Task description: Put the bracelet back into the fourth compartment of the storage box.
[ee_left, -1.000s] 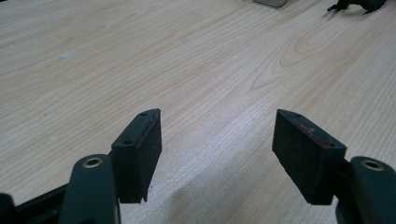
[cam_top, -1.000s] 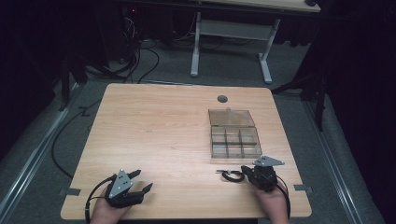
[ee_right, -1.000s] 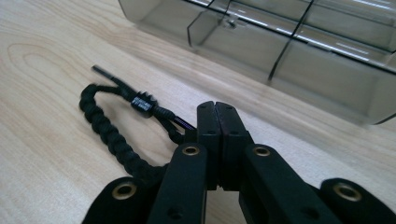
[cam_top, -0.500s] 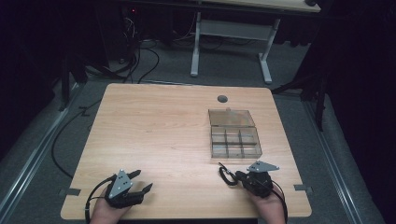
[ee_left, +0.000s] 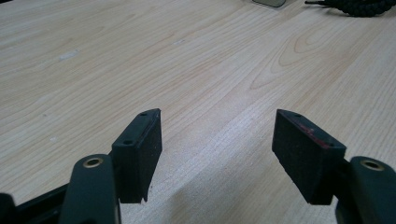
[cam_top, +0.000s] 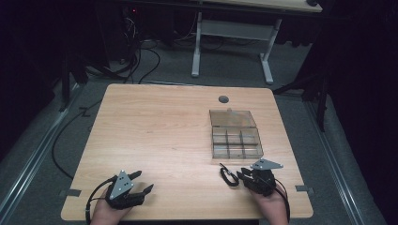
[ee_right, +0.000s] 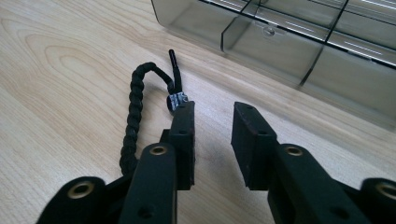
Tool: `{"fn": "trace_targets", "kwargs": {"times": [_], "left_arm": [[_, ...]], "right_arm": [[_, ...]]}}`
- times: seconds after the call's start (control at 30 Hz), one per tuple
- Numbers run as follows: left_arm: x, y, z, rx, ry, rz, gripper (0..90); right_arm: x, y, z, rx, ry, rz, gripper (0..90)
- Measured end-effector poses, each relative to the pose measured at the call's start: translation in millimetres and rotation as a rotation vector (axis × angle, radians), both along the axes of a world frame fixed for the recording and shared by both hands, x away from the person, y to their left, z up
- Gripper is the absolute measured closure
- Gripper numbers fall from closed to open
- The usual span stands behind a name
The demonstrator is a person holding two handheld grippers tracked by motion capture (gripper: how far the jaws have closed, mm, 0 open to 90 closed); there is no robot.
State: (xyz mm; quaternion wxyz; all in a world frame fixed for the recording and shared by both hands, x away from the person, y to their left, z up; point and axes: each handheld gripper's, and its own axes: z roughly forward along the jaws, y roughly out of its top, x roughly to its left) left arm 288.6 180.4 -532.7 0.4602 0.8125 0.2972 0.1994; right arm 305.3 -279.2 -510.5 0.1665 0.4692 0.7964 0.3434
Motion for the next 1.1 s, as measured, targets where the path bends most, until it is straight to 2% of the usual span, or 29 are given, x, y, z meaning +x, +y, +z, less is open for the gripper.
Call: {"fn": "trace_targets", "kwargs": {"times": [0.07,0.1,0.2,0.4,0.6,0.63,0.73,0.77,0.8,0.83,1.1], "left_arm": [[-0.2,0.0,-0.2,-0.003,-0.002,-0.005,33.6],[-0.2,0.0,-0.1,-0.003,-0.001,-0.007,33.6],[-0.4,0.2,0.1,-0.001,0.002,-0.013,33.7],[0.0,0.8,0.1,-0.005,0.007,-0.016,33.6],[-0.2,1.2,0.1,-0.008,0.009,-0.019,33.6],[-0.2,1.3,0.1,-0.008,0.009,-0.020,33.6],[-0.2,1.3,0.1,-0.008,0.010,-0.021,33.6],[-0.2,1.2,0.0,-0.009,0.009,-0.020,33.6],[-0.1,1.2,0.0,-0.010,0.009,-0.021,33.6],[-0.1,1.2,-0.2,-0.012,0.009,-0.021,33.6],[-0.1,1.3,-0.2,-0.013,0.012,-0.025,33.6]], "right_arm": [[2.9,0.3,2.6,-0.027,0.014,0.003,65.7],[6.0,-0.4,5.7,-0.043,0.039,-0.003,62.6],[8.4,-0.2,8.4,-0.051,0.055,-0.003,59.9],[11.9,4.8,9.1,-0.128,0.096,-0.002,53.4],[17.2,4.0,13.2,-0.165,0.151,0.003,48.4],[18.2,3.1,14.4,-0.160,0.156,0.008,48.4],[23.2,0.6,21.5,-0.141,0.208,0.013,46.8],[23.2,0.6,21.5,-0.141,0.208,0.013,46.8],[26.1,-0.3,23.5,-0.139,0.234,0.017,46.1],[26.1,-0.3,23.5,-0.139,0.234,0.017,46.1],[32.8,-0.1,23.5,-0.188,0.307,0.022,43.4]]}}
